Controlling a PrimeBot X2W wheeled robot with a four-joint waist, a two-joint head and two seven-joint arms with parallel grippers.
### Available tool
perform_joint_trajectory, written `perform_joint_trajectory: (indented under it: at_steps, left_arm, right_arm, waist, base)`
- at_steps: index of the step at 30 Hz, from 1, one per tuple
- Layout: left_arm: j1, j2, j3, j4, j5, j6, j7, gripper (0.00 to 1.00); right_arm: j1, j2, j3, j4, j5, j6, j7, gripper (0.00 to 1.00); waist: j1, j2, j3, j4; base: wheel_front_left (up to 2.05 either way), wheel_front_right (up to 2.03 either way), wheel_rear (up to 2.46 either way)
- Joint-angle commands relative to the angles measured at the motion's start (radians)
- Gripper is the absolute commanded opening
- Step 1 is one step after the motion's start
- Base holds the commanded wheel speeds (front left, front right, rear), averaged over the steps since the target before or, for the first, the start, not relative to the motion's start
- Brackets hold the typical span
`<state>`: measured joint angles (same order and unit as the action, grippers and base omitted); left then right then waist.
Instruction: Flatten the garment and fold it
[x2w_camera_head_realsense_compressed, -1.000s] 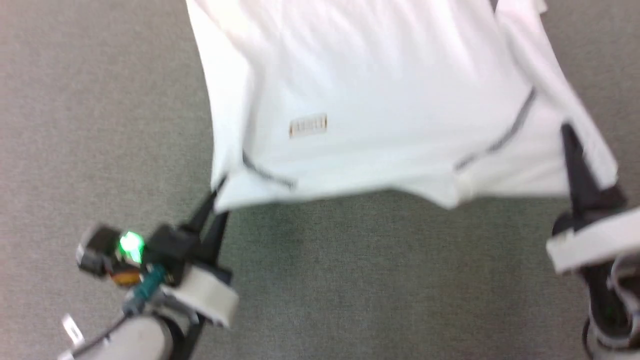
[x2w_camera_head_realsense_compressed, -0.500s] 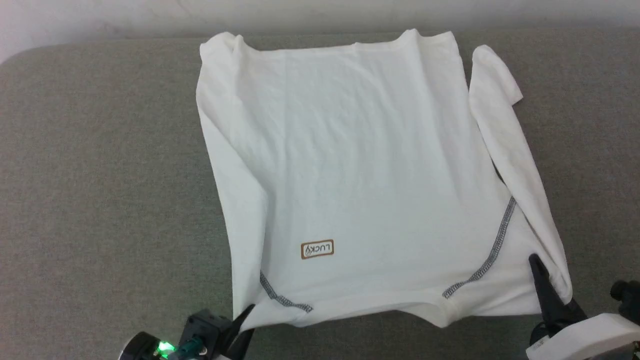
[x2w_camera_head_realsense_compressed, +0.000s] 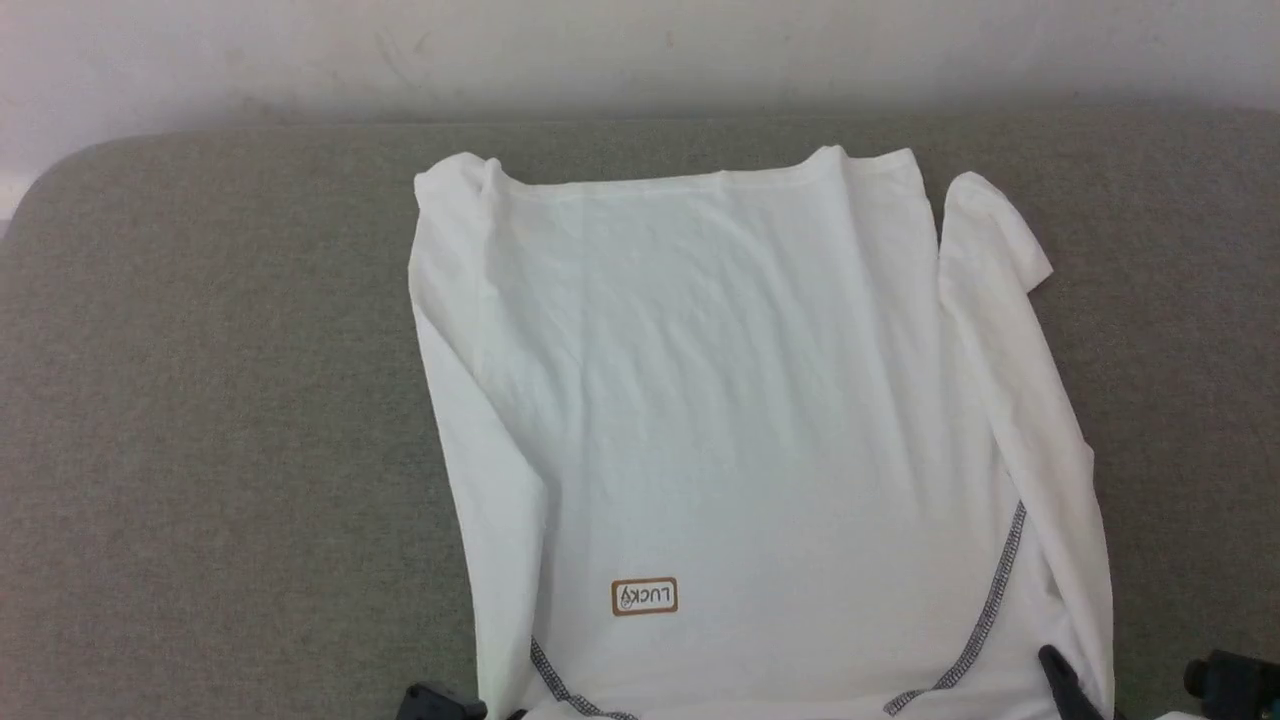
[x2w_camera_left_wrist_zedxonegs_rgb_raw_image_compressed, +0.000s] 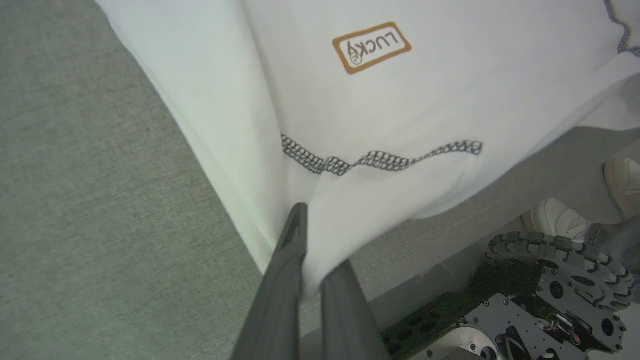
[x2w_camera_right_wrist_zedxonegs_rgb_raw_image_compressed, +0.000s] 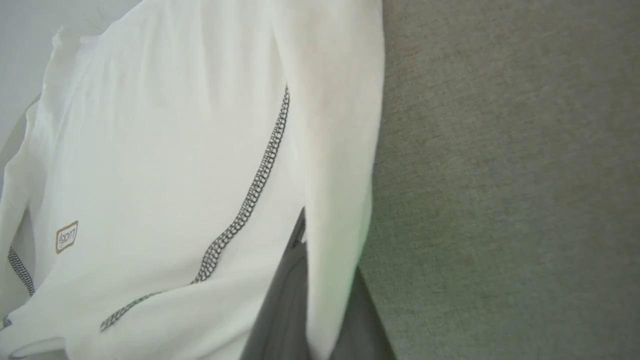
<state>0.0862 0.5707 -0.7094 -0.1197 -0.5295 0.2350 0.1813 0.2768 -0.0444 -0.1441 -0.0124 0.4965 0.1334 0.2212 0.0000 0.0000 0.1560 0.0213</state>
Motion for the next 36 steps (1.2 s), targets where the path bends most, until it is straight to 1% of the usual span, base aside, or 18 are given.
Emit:
perform_joint_trajectory:
  at_steps: [1,6,15,16,17,18,19,20,21,22,25,29,33,36]
  left_arm:
    - [0.015,0.005,0.001,0.013,-0.006,-0.004,0.006,0.0]
    - [-0.007,-0.008,-0.011,0.056,-0.008,-0.024,0.005,0.0]
    - [-0.094,-0.048,-0.053,0.196,-0.003,-0.107,0.005,0.0]
    - [-0.104,-0.054,-0.058,0.217,-0.003,-0.116,0.004,0.0]
    - [-0.115,-0.059,-0.064,0.238,-0.001,-0.126,0.004,0.0]
    - [-0.125,-0.068,-0.065,0.259,-0.003,-0.133,-0.002,0.0]
    - [-0.133,-0.075,-0.067,0.281,-0.005,-0.14,-0.002,0.11]
    - [-0.141,-0.08,-0.072,0.301,-0.006,-0.147,0.0,0.34]
    - [-0.146,-0.087,-0.073,0.317,-0.009,-0.151,-0.001,0.88]
    - [-0.148,-0.094,-0.071,0.328,-0.017,-0.153,-0.002,1.0]
    - [-0.138,-0.105,-0.058,0.337,-0.043,-0.148,-0.007,1.0]
    - [-0.064,-0.114,0.002,0.281,-0.142,-0.129,-0.03,1.0]
    - [0.024,-0.08,0.076,0.167,-0.219,-0.089,-0.053,1.0]
    - [0.074,-0.044,0.147,0.074,-0.247,-0.044,-0.096,1.0]
  right_arm:
    - [0.013,-0.006,-0.012,0.007,0.0,-0.003,0.005,0.0]
    - [0.008,-0.006,-0.011,0.049,-0.016,-0.003,0.01,0.0]
    - [-0.07,-0.006,0.01,0.172,-0.043,-0.003,-0.008,0.0]
    - [-0.082,-0.006,0.012,0.186,-0.047,-0.003,-0.011,0.02]
    - [-0.093,-0.006,0.015,0.2,-0.05,-0.003,-0.015,0.22]
    - [-0.105,-0.006,0.017,0.214,-0.055,-0.003,-0.02,0.56]
    - [-0.114,-0.006,0.023,0.228,-0.065,-0.003,-0.02,0.97]
    - [-0.122,-0.006,0.029,0.243,-0.069,-0.003,-0.013,1.0]
    - [-0.128,-0.006,0.034,0.256,-0.07,-0.003,-0.004,1.0]
    - [-0.133,-0.006,0.038,0.265,-0.07,-0.003,0.004,1.0]
    - [-0.131,-0.006,0.036,0.267,-0.049,-0.003,0.023,1.0]
    - [-0.083,-0.006,-0.001,0.205,-0.026,-0.003,0.084,1.0]
    - [-0.014,-0.006,-0.085,0.064,-0.037,-0.003,0.169,1.0]
    - [0.01,-0.006,-0.171,-0.064,-0.045,-0.003,0.181,1.0]
  waist:
    - [0.0,0.0,-0.003,0.003]
    - [0.0,0.0,-0.01,0.013]
    - [0.0,0.0,-0.023,0.018]
    - [0.0,0.0,-0.022,0.019]
    - [0.0,0.0,-0.021,0.02]
    - [0.0,0.0,-0.019,0.021]
    - [0.0,0.0,-0.018,0.021]
    - [0.0,0.0,-0.017,0.02]
    - [0.0,0.0,-0.017,0.02]
    - [0.0,0.0,-0.016,0.02]
    - [0.0,0.0,-0.022,0.022]
    - [0.0,0.0,-0.042,0.018]
    - [0.0,0.0,-0.063,0.014]
    - [0.0,0.0,-0.071,0.013]
  base:
    - [0.0,0.0,0.0]
    - [0.0,0.0,0.0]
    - [0.0,0.0,0.0]
    - [0.0,0.0,0.0]
    - [0.0,0.0,0.0]
    - [0.0,0.0,0.0]
    - [0.0,0.0,0.0]
    - [0.0,0.0,0.0]
    - [0.0,0.0,0.0]
    - [0.0,0.0,0.0]
    - [0.0,0.0,0.0]
    - [0.0,0.0,0.0]
    - [0.0,0.0,0.0]
    - [0.0,0.0,0.0]
